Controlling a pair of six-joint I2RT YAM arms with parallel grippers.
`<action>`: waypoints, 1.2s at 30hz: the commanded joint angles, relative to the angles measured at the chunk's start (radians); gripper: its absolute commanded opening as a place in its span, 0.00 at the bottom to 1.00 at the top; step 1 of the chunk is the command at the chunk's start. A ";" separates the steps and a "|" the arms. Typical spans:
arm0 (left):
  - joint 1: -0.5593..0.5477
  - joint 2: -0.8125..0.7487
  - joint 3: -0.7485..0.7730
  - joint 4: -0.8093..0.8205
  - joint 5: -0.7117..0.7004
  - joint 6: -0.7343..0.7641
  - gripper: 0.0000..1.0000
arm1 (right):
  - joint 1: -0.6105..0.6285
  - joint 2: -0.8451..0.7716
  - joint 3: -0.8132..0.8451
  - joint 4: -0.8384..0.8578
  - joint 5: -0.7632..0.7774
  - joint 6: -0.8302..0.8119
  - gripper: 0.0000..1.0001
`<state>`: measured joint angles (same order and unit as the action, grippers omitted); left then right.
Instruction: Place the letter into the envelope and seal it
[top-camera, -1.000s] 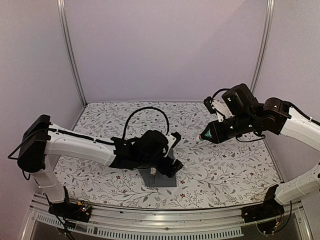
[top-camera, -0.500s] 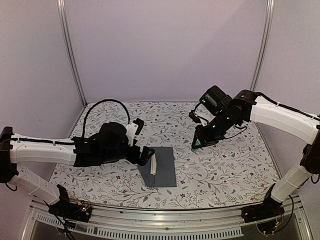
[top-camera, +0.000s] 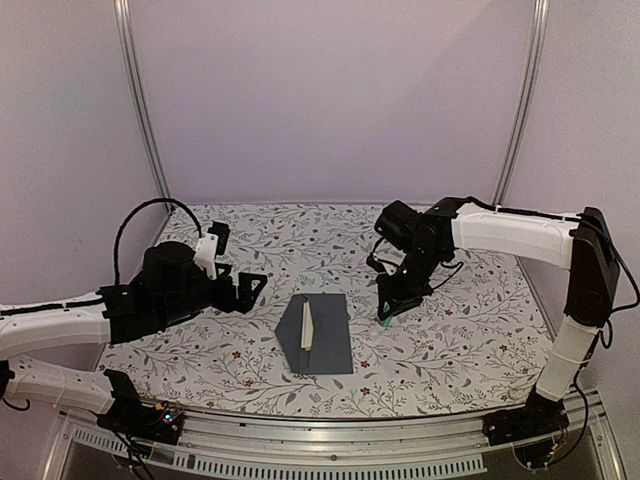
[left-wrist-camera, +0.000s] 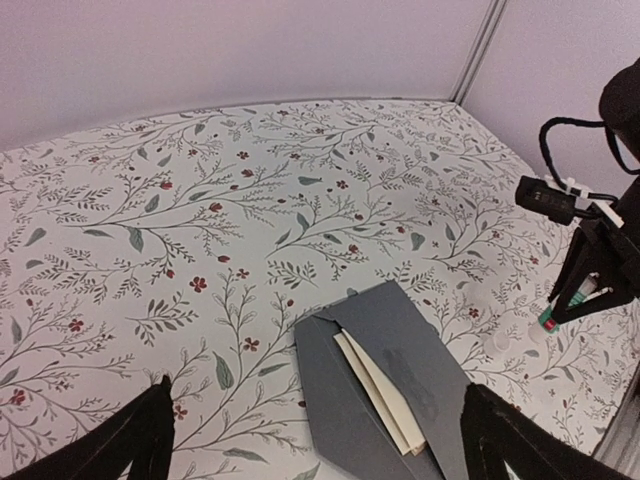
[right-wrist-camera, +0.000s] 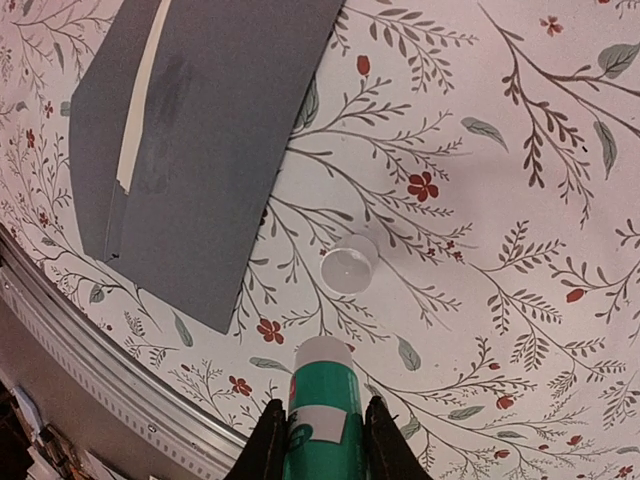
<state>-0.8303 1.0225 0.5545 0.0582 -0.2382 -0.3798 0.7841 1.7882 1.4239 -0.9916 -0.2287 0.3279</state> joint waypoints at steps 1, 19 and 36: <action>0.028 -0.036 -0.027 0.035 0.007 -0.015 1.00 | -0.006 0.053 0.045 -0.001 -0.030 -0.018 0.00; 0.062 -0.047 -0.043 0.049 0.048 -0.015 1.00 | -0.007 0.161 0.094 0.009 -0.029 -0.026 0.00; 0.066 -0.038 -0.042 0.053 0.059 -0.012 1.00 | -0.006 0.177 0.123 0.004 0.002 -0.035 0.00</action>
<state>-0.7815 0.9775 0.5213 0.0902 -0.1894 -0.3935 0.7822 1.9537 1.5139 -0.9863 -0.2390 0.3019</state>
